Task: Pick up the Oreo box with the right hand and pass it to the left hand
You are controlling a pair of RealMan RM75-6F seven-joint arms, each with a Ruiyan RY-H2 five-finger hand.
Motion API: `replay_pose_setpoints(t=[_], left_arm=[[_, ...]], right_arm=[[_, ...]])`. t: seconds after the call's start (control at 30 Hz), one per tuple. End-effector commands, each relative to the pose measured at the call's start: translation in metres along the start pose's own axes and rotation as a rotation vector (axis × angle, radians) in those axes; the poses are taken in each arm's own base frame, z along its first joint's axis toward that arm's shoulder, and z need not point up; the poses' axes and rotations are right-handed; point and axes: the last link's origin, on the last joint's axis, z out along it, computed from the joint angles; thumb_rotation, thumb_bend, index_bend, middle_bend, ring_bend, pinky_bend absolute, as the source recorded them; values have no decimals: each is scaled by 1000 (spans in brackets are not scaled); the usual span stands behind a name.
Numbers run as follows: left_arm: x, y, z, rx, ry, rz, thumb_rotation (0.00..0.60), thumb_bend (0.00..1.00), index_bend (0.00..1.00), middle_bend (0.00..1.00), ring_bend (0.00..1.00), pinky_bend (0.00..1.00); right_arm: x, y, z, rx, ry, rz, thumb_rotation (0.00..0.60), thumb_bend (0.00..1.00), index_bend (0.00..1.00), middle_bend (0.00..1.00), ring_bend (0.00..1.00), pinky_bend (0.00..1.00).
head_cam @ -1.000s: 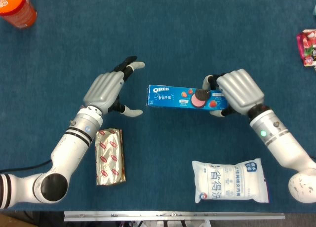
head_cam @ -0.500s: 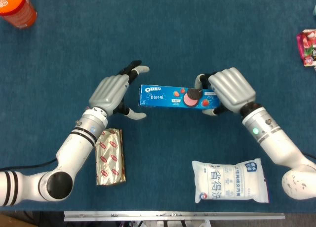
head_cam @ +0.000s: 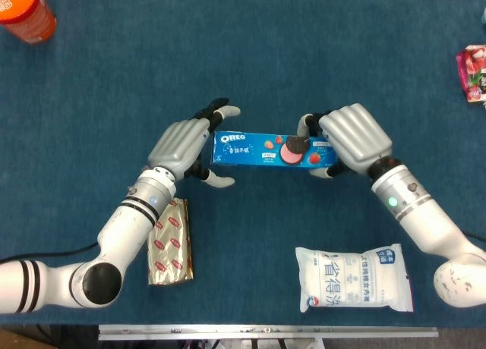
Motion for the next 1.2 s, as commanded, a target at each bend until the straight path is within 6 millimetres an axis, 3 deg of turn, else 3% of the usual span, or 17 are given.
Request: replay_pose_setpoints(t=[0.03,0.33,0.63,1.2], left_arm=[[-1,2,1,-5,3,-5,600,66,127,41,102,270],[-6,2,3,-10,27,-36,600,66,198,89,126,302],[-7,0,2,-6,61,-55,600,66,286,239,235,426],[-12,-1,2,-3,113,-75,600,67,441,459,408,559]], right_arm=[[-1,0,0,2,-4,-1,600,170,546,623,619,554],[-2,-2,1,4,-7,-1,600,170,546,623,619,554],[-2,-2,0,4,-8,0,600,170,546,623,619,554],[-3,-2,0,5,-9,2,600,170,546,623,619,554]])
